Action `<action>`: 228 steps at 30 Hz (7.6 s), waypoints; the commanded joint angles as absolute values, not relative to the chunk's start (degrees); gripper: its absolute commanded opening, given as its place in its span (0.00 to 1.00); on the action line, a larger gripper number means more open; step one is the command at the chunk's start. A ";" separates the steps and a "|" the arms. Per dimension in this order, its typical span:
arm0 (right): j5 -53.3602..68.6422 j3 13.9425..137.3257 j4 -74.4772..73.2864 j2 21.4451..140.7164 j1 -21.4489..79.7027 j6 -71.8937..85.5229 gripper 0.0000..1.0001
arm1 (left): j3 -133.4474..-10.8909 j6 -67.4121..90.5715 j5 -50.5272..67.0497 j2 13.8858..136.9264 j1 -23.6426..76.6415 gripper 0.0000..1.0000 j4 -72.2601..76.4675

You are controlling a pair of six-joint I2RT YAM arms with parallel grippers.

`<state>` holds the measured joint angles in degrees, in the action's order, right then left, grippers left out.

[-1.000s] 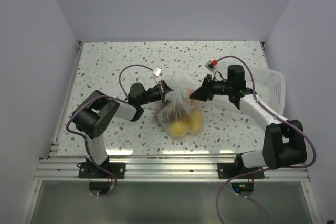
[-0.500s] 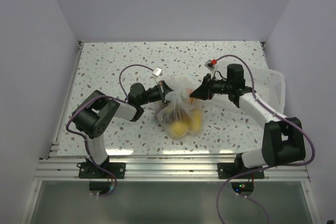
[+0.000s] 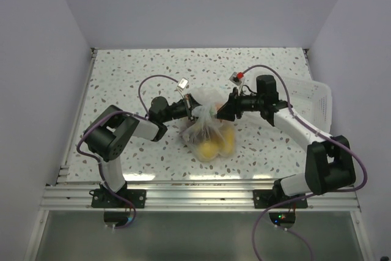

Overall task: Place the fake fruits into the plastic bag and tie a complex knot
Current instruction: Tie the plastic bag at the center of the board.

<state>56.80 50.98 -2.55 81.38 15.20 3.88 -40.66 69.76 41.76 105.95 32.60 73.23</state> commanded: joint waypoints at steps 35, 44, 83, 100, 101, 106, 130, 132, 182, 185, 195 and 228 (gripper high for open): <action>65.04 56.42 -10.98 83.67 13.71 -2.63 0.51 | -43.33 72.95 43.59 109.34 33.49 0.00 101.60; 65.22 55.37 -8.18 84.02 14.41 -1.06 0.44 | -44.03 72.95 43.68 109.78 33.57 0.00 101.34; 65.13 57.30 -7.64 84.81 14.59 -0.53 0.09 | -46.14 72.42 45.70 110.30 32.43 0.00 100.19; 62.67 54.41 -6.42 85.69 14.68 -2.90 0.31 | -45.62 74.36 45.17 110.04 32.87 0.00 101.78; 62.67 54.23 -6.50 85.69 14.76 -2.99 0.30 | -45.53 74.36 45.18 110.04 32.87 0.00 101.86; 63.28 54.31 -8.51 85.43 14.68 -4.12 0.38 | -45.35 74.44 44.91 109.95 32.87 0.00 102.04; 63.37 59.06 -19.25 85.69 14.76 -12.66 0.00 | -34.37 59.52 55.71 95.72 25.66 0.18 86.40; 62.93 59.50 -19.25 85.69 14.77 -12.22 0.00 | -33.84 55.82 57.56 93.00 24.62 0.23 82.63; 62.93 64.42 -29.88 86.40 15.29 -19.16 0.00 | -52.48 7.64 58.63 82.27 25.32 0.00 13.53; 63.02 64.51 -31.28 86.05 14.59 -20.21 0.00 | -51.06 7.48 58.63 81.65 23.91 0.00 12.67; 63.46 66.53 -39.37 86.57 10.46 -27.07 0.00 | -49.83 0.71 56.16 80.33 18.55 0.00 4.75; 57.31 64.77 -16.53 89.56 18.54 -9.05 0.45 | -47.55 -1.50 59.24 82.97 16.08 0.00 8.43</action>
